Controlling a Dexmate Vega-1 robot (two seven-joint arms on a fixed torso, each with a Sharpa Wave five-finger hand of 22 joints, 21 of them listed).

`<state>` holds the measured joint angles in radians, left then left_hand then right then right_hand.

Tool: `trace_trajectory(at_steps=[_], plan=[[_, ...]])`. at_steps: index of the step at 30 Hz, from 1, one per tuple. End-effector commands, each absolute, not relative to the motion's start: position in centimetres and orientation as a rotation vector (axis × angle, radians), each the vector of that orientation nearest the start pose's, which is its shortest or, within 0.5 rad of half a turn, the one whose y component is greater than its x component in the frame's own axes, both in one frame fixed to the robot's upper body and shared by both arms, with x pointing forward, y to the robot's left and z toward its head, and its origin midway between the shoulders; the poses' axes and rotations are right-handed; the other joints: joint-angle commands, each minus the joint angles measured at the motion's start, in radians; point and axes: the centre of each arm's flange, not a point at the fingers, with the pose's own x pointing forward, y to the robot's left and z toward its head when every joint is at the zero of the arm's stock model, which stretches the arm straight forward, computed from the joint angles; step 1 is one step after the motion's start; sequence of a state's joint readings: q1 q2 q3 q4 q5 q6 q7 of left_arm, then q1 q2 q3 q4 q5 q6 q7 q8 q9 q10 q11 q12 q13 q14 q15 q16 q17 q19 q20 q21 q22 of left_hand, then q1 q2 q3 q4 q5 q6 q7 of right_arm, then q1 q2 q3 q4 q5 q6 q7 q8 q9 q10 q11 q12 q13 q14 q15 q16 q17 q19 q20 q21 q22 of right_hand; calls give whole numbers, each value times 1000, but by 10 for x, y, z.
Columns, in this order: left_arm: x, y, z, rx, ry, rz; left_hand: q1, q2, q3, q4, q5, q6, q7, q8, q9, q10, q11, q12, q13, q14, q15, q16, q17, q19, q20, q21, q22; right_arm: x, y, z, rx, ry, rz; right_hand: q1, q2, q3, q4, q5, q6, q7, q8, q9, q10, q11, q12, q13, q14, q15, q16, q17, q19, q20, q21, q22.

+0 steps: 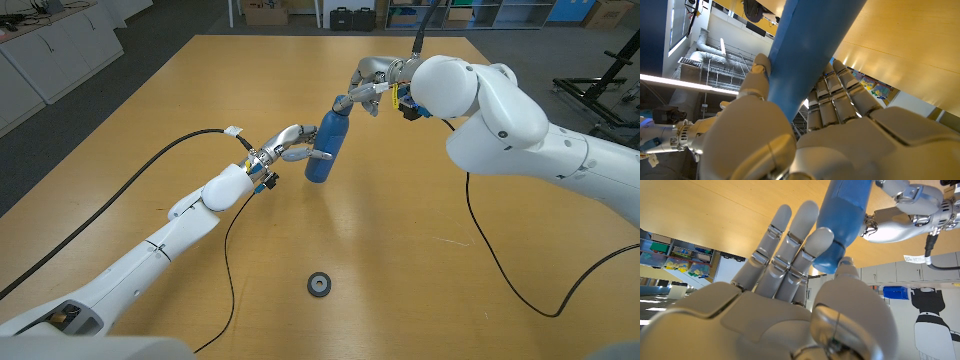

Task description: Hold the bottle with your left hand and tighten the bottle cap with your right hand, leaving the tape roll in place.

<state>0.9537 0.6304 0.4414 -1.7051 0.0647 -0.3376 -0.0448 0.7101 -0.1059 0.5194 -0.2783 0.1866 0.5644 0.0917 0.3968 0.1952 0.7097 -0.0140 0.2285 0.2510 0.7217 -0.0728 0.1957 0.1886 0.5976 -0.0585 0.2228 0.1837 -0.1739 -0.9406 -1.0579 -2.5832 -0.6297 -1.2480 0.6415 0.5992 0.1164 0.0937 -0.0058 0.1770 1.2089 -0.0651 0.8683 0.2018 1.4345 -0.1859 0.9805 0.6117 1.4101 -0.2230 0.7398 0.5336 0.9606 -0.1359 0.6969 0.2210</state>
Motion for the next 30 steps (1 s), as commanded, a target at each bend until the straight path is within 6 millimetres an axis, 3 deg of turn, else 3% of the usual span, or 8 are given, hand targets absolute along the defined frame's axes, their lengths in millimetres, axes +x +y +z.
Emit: trace_trajectory(at_steps=[1,7,15,18,19,22,25,30], plan=[[553,170,-14,761,-891,-429,117,149,104,107,9,180,-166,6,3,85,-92,0,0,0,-153,-1,2,3,-126,0,2,407,-123,160,-1497,-418,-64,-95,-44,-44,48,1,131,-36,59,32,5,4,82,19,-4,5,19,-5,12,-69,3,-6],[553,169,-15,761,-890,-432,117,148,104,107,9,179,-168,5,3,84,-94,0,0,-1,-153,-2,2,3,-123,0,2,405,-126,159,-1502,-404,-67,-144,-63,-74,69,7,86,-45,78,52,-14,-1,119,-5,-14,3,24,-18,17,-72,-1,-13],[553,167,-16,760,-885,-435,117,149,105,107,9,180,-168,5,4,85,-93,0,1,0,-153,-2,2,4,-122,-1,2,385,-140,164,-1547,-460,-263,-271,-127,-163,120,16,-221,-47,-68,-2,-84,-21,10,-161,-94,1,-21,-46,9,-73,-35,-21],[552,167,-17,760,-884,-435,116,148,105,108,9,181,-168,5,4,86,-91,0,1,0,-152,-1,3,4,-121,0,2,383,-144,166,-1598,-410,-278,-319,-140,-208,132,28,-481,-42,-203,5,-361,-8,-156,-193,-308,6,-114,-60,-55,-5,-77,-19],[552,167,-17,760,-883,-435,116,149,105,108,9,181,-168,5,4,86,-92,0,1,0,-152,-1,3,5,-121,0,2,384,-146,167,-1608,-383,-259,-336,-146,-230,127,35,-649,6,-310,2,-665,52,-299,-226,-483,39,-193,-81,-110,60,-103,-16],[552,168,-18,759,-880,-436,115,149,105,109,9,181,-167,5,4,85,-91,0,2,1,-151,-1,3,6,-120,0,2,390,-152,170,-1591,-325,-139,-333,-167,-257,109,46,-896,105,-448,0,-972,187,-478,-287,-791,249,-330,-134,-241,195,-166,-20],[551,168,-18,759,-878,-436,114,149,105,109,9,181,-166,5,4,86,-92,0,2,1,-151,-1,3,6,-119,0,2,397,-160,172,-1517,-353,-1,-275,-145,-240,80,64,-986,115,-501,1,-1090,216,-553,-316,-931,311,-395,-161,-319,259,-206,-21],[550,169,-19,758,-878,-434,113,149,105,109,9,182,-167,5,4,86,-95,0,2,0,-151,-1,3,7,-118,0,2,401,-166,174,-1427,-459,94,-24,-73,-142,-45,96,-1026,18,-532,8,-1180,104,-616,-355,-1015,298,-447,-192,-372,302,-241,-21]])
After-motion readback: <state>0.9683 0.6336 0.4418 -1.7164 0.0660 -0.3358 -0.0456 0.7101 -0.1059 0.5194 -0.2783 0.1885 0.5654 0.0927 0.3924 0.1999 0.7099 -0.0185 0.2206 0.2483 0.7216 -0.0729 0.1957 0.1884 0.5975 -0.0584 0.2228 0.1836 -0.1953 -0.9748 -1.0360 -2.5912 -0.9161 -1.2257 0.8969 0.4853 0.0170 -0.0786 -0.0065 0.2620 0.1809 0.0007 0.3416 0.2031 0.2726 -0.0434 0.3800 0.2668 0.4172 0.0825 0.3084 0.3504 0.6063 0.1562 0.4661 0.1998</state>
